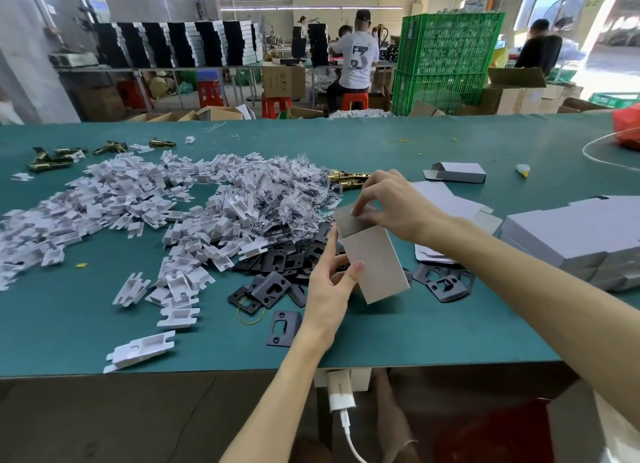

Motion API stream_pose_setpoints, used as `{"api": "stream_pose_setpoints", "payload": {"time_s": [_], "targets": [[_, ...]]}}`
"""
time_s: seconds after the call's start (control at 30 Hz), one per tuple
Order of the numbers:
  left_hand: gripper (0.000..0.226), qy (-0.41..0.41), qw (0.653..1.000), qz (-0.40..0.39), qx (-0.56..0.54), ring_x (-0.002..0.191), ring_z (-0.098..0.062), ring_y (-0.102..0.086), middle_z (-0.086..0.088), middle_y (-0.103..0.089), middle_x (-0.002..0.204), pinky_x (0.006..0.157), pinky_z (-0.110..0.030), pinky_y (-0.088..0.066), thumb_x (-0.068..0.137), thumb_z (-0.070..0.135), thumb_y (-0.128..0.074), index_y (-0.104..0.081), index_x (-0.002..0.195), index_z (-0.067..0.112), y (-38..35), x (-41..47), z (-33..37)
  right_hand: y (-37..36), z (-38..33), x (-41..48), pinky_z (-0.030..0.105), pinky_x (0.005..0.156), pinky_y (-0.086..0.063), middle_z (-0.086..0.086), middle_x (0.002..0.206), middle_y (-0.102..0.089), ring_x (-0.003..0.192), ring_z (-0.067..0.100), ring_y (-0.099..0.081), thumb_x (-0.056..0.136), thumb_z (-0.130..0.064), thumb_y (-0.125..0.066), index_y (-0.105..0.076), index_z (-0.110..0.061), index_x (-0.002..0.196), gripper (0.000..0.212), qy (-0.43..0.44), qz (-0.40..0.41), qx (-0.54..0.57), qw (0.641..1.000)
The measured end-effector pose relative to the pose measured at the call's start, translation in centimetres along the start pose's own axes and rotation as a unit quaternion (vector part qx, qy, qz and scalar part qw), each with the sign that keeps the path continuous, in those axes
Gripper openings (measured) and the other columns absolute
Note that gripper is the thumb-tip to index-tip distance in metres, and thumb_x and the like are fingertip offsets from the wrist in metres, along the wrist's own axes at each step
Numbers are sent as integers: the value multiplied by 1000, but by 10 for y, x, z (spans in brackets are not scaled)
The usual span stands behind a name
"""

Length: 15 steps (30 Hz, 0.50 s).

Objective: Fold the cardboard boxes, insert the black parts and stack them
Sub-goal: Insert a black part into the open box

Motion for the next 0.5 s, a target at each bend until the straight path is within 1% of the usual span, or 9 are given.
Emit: {"api": "stream_pose_setpoints", "payload": {"time_s": [0.1,0.17,0.23,0.3,0.37,0.4,0.43,0.5], "targets": [[74,-1,1000,-2,-2,102,-7,-69,0,-72,109,101,-37,-57,100,19,-69,-30,161,40,0,-1,1,-2,-5,1,36,98,-43,3,115,-55,113,26,-48,95,-22,-70,-78,-18,103,12,1,11,-41,999],[75,0,1000,-1,3,99,-6,-69,5,-72,103,102,-38,-56,100,19,-69,-30,161,40,0,-2,2,-2,-8,4,41,93,-49,7,116,-55,107,27,-53,96,-20,-69,-77,-13,104,13,-8,7,-49,999],[75,0,1000,-1,5,98,-6,-69,8,-72,100,102,-38,-56,100,19,-69,-30,161,39,-1,-2,3,-4,-12,6,43,88,-52,10,114,-54,98,30,-58,97,-17,-66,-74,-7,103,14,-17,-1,-59,998],[75,-3,1000,-1,9,96,-6,-68,5,-71,101,99,-34,-57,100,19,-69,-30,161,39,-1,-2,2,-4,-16,9,42,80,-51,13,110,-54,90,31,-58,99,-14,-60,-72,-1,99,17,-13,16,-76,997],[75,-8,1000,-1,15,95,-7,-69,-2,-72,108,92,-26,-57,100,20,-69,-30,160,41,-1,-3,2,-3,-21,10,36,71,-46,13,104,-55,82,30,-56,99,-12,-59,-70,1,96,18,-4,57,-61,997],[75,-11,1000,-1,19,96,-7,-69,-5,-72,111,89,-22,-56,100,20,-69,-30,160,42,-1,-3,3,-3,-24,10,35,68,-45,13,102,-55,79,29,-56,98,-12,-59,-68,1,95,16,1,72,-51,996],[75,-12,1000,0,22,96,-7,-69,-7,-71,112,87,-20,-55,100,20,-69,-30,159,43,-1,-3,3,-3,-26,9,35,67,-46,12,101,-55,78,29,-56,98,-13,-60,-67,0,94,14,4,78,-51,996],[75,-10,1000,3,24,97,-8,-69,-7,-71,113,87,-19,-55,100,20,-69,-30,159,43,0,-4,4,-8,-27,8,34,64,-44,11,101,-54,76,28,-55,98,-14,-59,-63,-1,89,16,1,62,-78,995]]}}
Point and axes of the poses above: each hand's wrist, its own x-axis towards the middle knuckle, its own y-axis out of the back of the hand, z = x × y, the point moved 3 cm from there along x, towards the middle knuckle
